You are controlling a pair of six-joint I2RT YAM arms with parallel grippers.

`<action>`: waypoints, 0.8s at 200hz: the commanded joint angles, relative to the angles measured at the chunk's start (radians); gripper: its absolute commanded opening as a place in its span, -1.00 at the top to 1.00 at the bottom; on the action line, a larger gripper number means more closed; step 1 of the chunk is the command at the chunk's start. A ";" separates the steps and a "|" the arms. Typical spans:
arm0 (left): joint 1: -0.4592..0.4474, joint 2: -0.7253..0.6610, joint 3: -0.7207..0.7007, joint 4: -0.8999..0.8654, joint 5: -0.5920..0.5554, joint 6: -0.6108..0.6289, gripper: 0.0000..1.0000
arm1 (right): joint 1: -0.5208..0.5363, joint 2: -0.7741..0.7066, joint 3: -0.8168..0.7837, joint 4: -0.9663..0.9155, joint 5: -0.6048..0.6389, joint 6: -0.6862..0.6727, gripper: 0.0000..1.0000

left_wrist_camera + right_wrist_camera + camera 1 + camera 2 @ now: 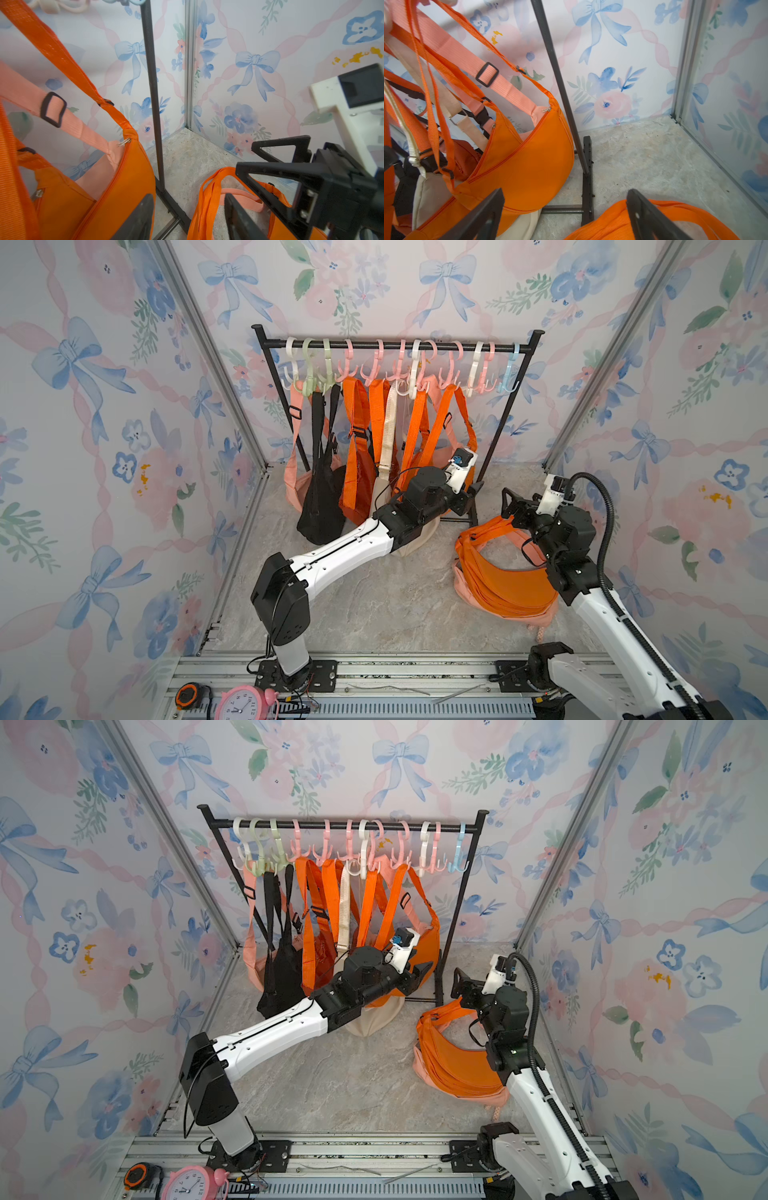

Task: Take the bag off the hook
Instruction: Pick up the bag from the hook.

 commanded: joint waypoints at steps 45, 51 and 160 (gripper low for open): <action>0.148 0.009 0.083 -0.067 0.159 0.003 -0.09 | 0.041 0.076 0.086 0.110 -0.142 -0.081 -0.84; 0.154 0.022 0.101 -0.076 0.155 0.010 -0.09 | 0.042 0.085 0.090 0.114 -0.145 -0.084 -0.84; 0.210 0.050 0.110 -0.039 0.009 0.095 -0.10 | 0.064 0.184 0.108 0.161 -0.197 -0.055 -0.83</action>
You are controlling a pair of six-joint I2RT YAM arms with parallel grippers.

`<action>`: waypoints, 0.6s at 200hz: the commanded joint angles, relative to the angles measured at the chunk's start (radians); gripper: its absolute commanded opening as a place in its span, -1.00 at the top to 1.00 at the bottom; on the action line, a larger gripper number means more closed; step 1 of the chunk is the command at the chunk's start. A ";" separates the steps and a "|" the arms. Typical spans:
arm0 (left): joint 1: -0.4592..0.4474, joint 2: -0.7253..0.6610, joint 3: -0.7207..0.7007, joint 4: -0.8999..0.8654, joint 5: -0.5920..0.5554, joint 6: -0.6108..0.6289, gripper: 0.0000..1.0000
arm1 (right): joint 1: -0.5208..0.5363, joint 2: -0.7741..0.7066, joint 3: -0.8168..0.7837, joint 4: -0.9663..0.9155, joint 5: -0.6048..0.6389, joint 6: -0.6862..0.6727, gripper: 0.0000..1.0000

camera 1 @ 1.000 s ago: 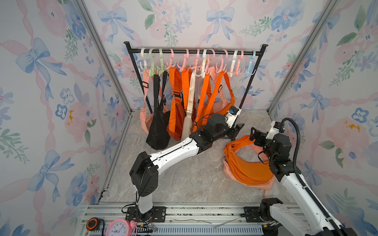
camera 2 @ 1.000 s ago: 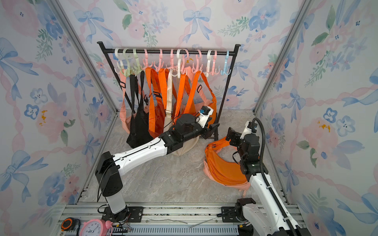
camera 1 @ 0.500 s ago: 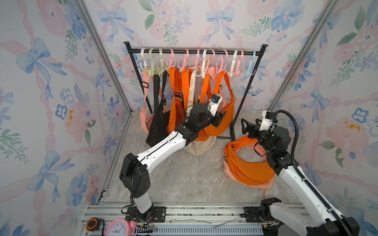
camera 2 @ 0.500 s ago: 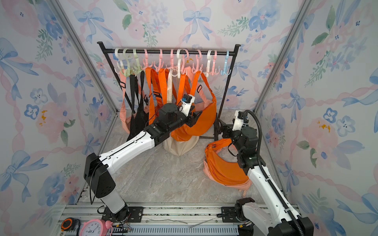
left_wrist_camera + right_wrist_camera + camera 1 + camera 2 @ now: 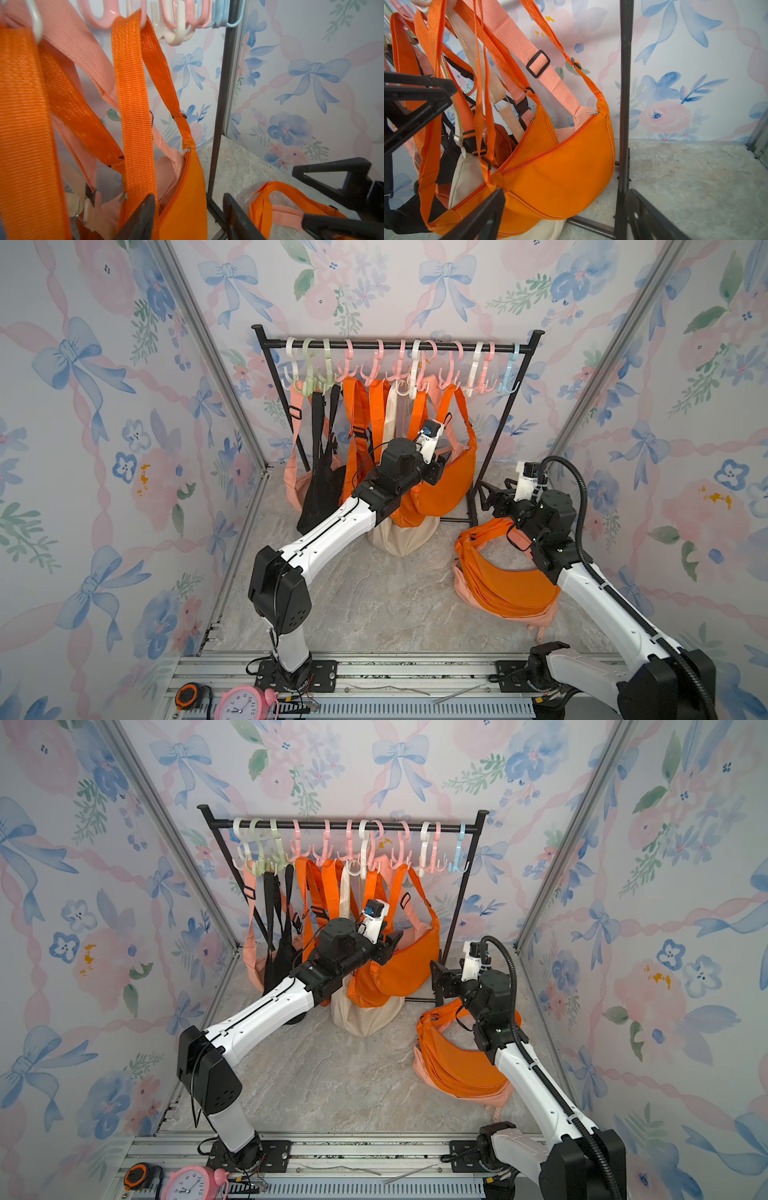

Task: Take the bag off the hook
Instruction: Pick up the bag from the hook.

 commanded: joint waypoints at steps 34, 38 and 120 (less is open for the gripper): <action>0.029 0.046 0.021 0.012 -0.018 0.054 -0.10 | 0.012 -0.019 -0.006 0.070 -0.038 0.041 -0.83; 0.032 0.052 0.027 0.007 -0.017 0.052 -0.10 | 0.013 -0.019 -0.007 0.070 -0.039 0.043 -0.83; 0.098 0.156 0.151 -0.070 0.061 -0.007 -0.10 | 0.039 0.004 0.016 0.054 -0.038 0.048 -0.84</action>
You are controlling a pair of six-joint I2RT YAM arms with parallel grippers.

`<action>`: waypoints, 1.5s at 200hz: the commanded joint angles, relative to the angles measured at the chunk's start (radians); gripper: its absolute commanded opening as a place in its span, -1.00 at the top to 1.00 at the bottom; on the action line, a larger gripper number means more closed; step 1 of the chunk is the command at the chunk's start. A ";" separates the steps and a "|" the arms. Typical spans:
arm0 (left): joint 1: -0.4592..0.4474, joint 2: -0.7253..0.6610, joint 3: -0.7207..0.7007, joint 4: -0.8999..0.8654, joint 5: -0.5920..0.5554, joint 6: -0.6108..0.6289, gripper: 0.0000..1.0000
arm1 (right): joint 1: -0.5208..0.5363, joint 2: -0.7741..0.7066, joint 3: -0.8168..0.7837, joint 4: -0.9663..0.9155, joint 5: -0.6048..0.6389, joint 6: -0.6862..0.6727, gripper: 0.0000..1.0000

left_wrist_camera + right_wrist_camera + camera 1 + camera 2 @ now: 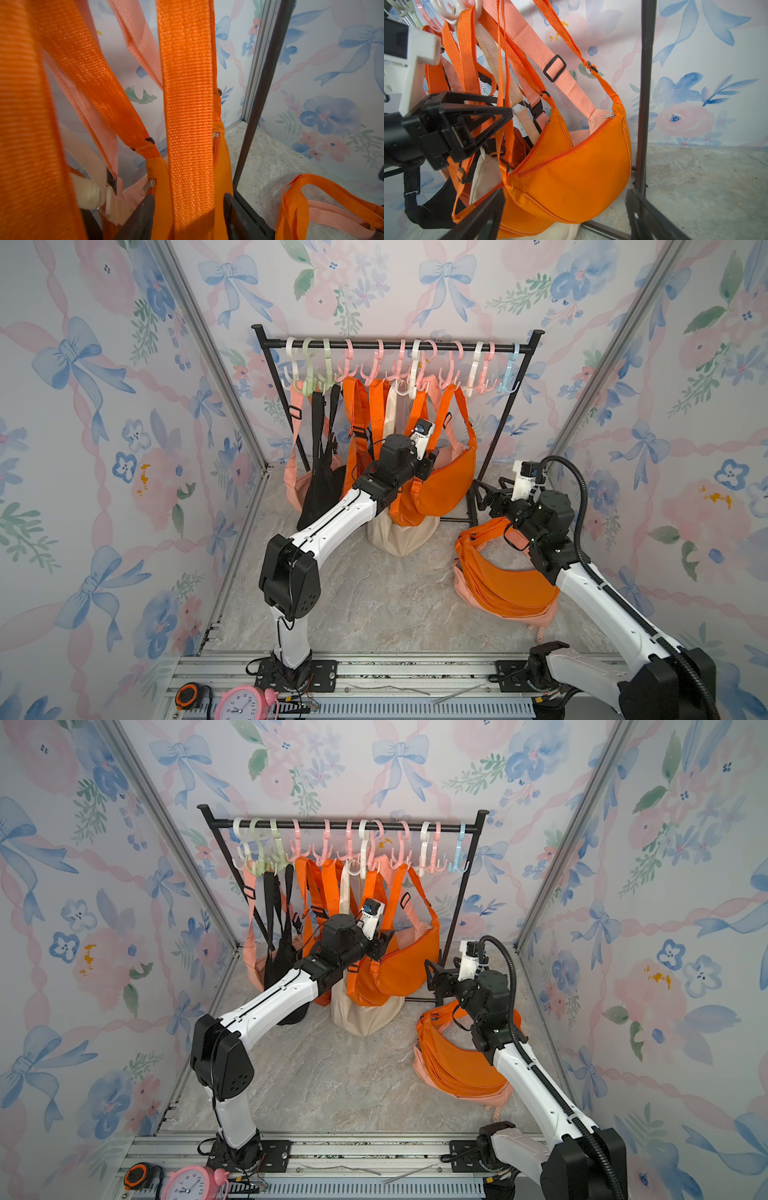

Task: Take the bag off the hook
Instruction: Pick up the bag from the hook.

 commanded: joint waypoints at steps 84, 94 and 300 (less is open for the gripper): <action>0.016 0.161 0.233 -0.115 0.151 -0.077 0.09 | 0.013 -0.036 0.007 -0.003 0.005 0.001 -0.84; 0.006 0.169 0.240 -0.115 0.158 -0.085 0.23 | 0.009 -0.044 0.006 -0.003 0.008 0.001 -0.85; -0.038 -0.197 -0.036 0.015 0.180 -0.095 1.00 | -0.049 0.127 0.317 -0.213 -0.055 -0.072 -0.80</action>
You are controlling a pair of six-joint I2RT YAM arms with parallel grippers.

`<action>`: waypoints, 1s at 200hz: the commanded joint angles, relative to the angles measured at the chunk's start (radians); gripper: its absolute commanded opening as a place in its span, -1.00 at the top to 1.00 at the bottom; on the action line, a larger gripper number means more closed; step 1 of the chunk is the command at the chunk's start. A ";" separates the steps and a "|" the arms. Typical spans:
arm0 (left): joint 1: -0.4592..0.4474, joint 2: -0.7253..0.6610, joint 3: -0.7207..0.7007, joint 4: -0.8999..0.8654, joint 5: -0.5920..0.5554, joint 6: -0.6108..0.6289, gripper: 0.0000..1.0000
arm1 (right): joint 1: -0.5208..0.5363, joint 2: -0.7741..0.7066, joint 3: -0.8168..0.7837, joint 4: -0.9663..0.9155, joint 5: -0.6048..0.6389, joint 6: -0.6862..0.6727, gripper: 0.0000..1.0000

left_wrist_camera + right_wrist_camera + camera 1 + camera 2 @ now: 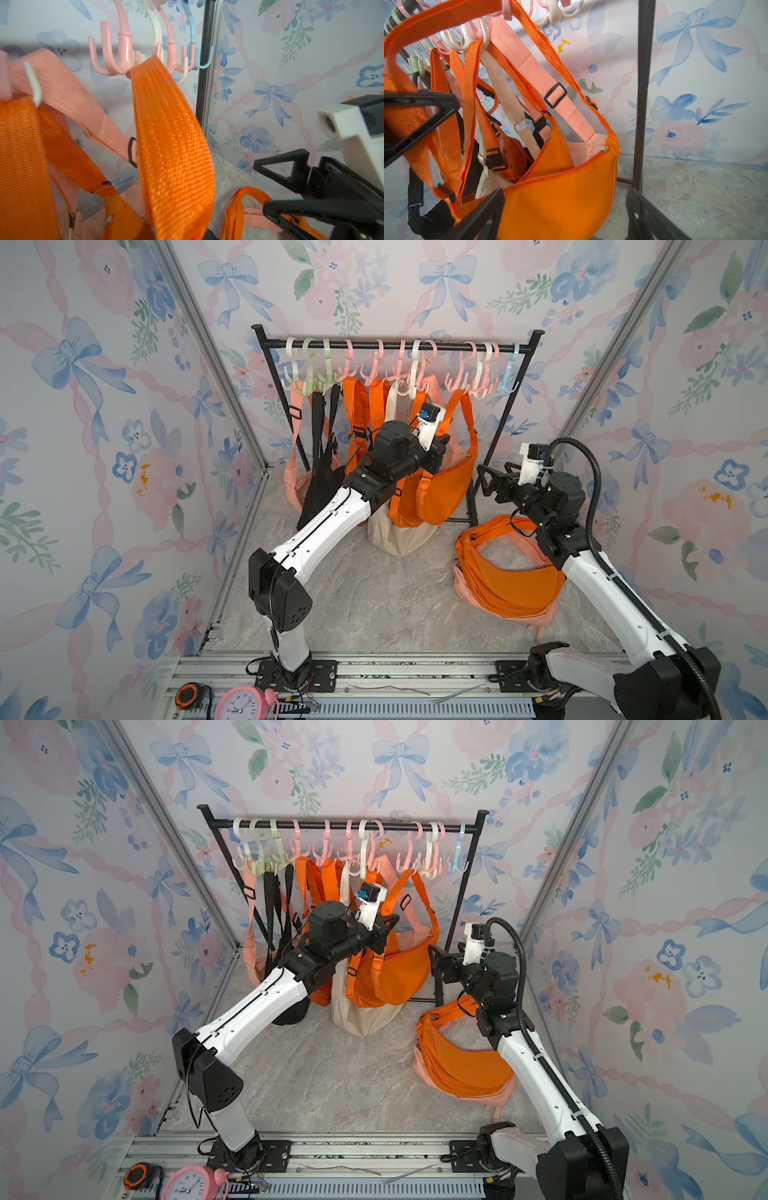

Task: Take the bag off the hook
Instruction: Pick up the bag from the hook.

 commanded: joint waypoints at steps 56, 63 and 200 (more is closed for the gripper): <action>0.053 -0.123 -0.149 0.109 0.047 -0.046 1.00 | -0.015 0.214 0.275 -0.033 -0.096 -0.146 -0.68; 0.053 -0.126 -0.153 0.106 0.046 -0.046 1.00 | -0.017 0.244 0.307 -0.025 -0.118 -0.144 -0.65; 0.032 -0.115 -0.169 0.102 0.054 -0.052 1.00 | 0.043 0.700 0.948 -0.170 -0.298 -0.118 -0.44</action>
